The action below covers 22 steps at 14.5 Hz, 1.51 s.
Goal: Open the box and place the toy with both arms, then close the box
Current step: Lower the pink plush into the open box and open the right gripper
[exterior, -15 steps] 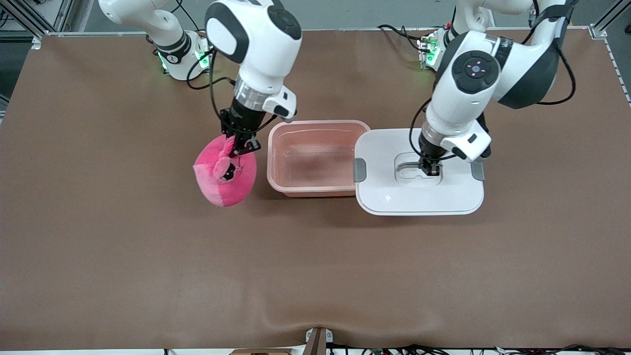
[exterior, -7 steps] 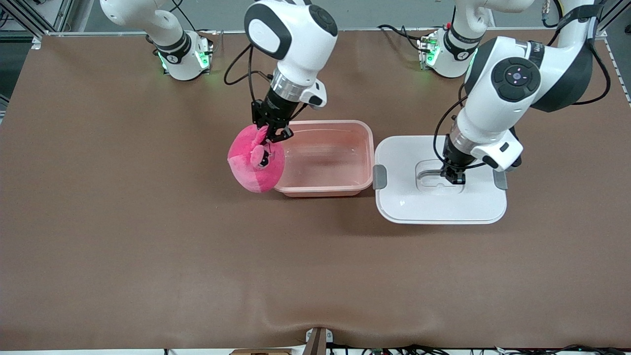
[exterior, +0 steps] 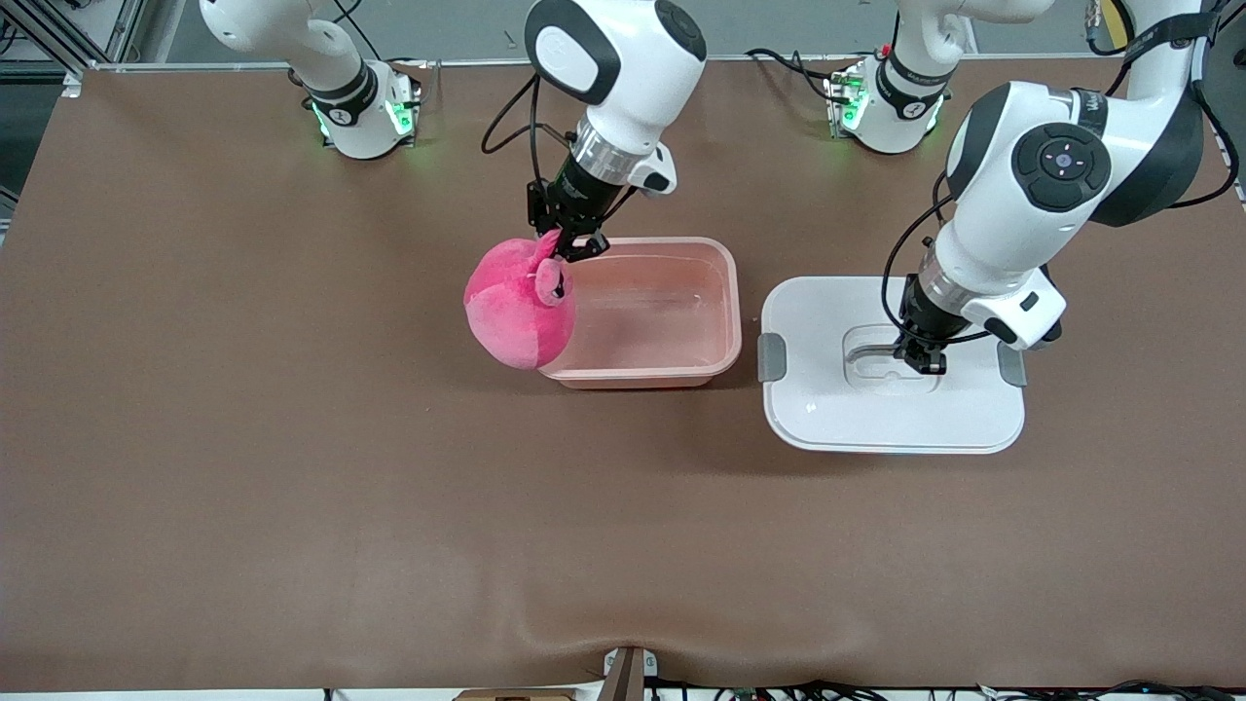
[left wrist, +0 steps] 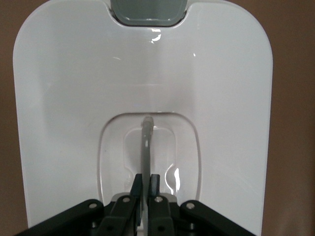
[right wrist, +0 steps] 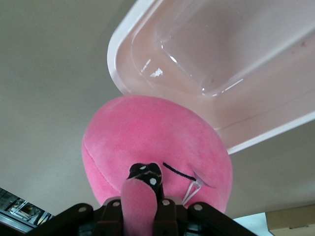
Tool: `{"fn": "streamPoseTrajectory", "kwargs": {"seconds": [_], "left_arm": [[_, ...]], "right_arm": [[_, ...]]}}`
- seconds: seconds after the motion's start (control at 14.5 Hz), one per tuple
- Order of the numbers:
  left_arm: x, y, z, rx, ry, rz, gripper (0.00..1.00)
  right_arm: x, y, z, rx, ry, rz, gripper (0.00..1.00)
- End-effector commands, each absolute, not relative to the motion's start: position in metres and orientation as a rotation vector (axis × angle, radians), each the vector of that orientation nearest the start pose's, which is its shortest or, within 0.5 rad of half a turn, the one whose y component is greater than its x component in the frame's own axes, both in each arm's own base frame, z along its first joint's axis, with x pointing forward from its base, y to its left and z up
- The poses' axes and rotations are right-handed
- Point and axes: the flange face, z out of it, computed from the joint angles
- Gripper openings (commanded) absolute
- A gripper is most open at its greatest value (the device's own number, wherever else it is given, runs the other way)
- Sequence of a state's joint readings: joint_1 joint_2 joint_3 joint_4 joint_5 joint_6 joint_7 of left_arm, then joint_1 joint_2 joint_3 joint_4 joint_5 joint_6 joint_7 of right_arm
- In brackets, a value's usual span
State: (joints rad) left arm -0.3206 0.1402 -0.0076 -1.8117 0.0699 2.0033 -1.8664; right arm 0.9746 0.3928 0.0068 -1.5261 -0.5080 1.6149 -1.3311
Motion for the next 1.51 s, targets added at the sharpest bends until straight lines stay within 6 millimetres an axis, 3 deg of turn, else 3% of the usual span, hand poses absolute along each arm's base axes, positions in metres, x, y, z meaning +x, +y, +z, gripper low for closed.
{"fn": "streamPoseTrajectory", "kwargs": {"seconds": [0.0,0.28,0.41,0.69,1.1,1.44], "left_arm": [[0.569,-0.185,0.473,-2.324,-2.146,-0.161,0.00],[0.569,-0.177,0.470,-2.328,-2.132,-0.157,0.00],[0.569,-0.170,0.472,-2.337,-2.123,-0.157,0.00],[0.569,-0.168,0.471,-2.340,-2.122,-0.146,0.00],[0.568,-0.171,0.473,-2.348,-2.121,-0.143,0.00],[0.566,-0.186,0.476,-2.355,-2.156,-0.096,0.00]], "right_arm": [[0.397,0.518,0.437,0.947,2.485,-0.497,1.00],[0.410,0.514,0.482,1.041,2.483,-0.452,1.00],[0.431,0.497,0.504,1.162,2.509,-0.420,1.00],[0.458,0.469,0.522,1.292,2.485,-0.416,1.00],[0.531,0.383,0.526,1.688,2.278,-0.399,1.00],[0.590,0.285,0.534,2.079,1.964,-0.331,1.00]]}}
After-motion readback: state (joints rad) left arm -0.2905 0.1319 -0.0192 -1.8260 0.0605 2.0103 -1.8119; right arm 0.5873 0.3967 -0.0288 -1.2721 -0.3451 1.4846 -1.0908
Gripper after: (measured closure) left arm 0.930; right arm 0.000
